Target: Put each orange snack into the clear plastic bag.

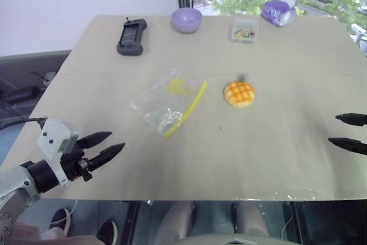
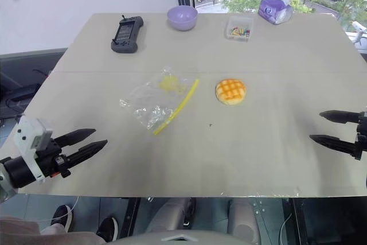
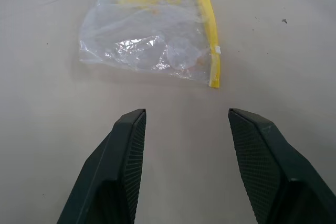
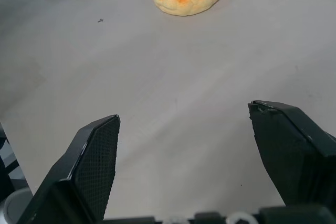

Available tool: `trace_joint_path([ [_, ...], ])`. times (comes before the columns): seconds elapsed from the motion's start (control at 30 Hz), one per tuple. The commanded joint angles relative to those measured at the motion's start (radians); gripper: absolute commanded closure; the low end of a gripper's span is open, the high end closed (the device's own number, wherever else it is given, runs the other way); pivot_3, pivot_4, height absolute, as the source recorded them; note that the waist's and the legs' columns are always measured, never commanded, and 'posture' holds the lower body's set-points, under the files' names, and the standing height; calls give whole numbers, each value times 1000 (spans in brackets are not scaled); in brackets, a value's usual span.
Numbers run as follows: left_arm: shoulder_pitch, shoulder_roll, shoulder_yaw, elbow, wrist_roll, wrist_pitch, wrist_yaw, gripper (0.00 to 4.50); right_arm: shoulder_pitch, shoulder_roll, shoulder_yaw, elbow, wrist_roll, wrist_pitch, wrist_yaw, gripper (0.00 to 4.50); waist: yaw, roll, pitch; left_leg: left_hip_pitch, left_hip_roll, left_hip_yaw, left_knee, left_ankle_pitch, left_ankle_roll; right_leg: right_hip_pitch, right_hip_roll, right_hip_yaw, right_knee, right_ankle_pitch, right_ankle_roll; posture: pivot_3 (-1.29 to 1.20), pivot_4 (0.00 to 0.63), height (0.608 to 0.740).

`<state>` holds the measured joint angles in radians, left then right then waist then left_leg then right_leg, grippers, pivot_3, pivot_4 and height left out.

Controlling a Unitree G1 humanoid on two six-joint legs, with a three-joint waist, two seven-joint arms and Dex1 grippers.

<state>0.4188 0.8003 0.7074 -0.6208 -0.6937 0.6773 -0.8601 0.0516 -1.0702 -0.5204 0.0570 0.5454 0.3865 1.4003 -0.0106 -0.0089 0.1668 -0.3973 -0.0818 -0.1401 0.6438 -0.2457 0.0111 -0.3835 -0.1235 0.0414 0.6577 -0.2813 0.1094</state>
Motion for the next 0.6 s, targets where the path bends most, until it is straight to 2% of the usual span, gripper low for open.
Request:
trace_joint_path([
  [0.03, -5, 7, 26, -27, -3, -29, -5, 1865, -3, 7, -42, -19, 24, -13, 2, 268, 0, 0, 0, 0, 0, 0, 0, 0, 0, 0, 0, 0, 0, 0, 0, 0, 150, 740],
  [0.6, -34, 12, -10, -15, 22, -45, 15, 1865, 0, 17, -43, -42, 38, -11, -8, 268, 1, 0, 0, 0, 0, 0, 0, 0, 0, 0, 0, 0, 0, 0, 0, 0, 150, 740],
])
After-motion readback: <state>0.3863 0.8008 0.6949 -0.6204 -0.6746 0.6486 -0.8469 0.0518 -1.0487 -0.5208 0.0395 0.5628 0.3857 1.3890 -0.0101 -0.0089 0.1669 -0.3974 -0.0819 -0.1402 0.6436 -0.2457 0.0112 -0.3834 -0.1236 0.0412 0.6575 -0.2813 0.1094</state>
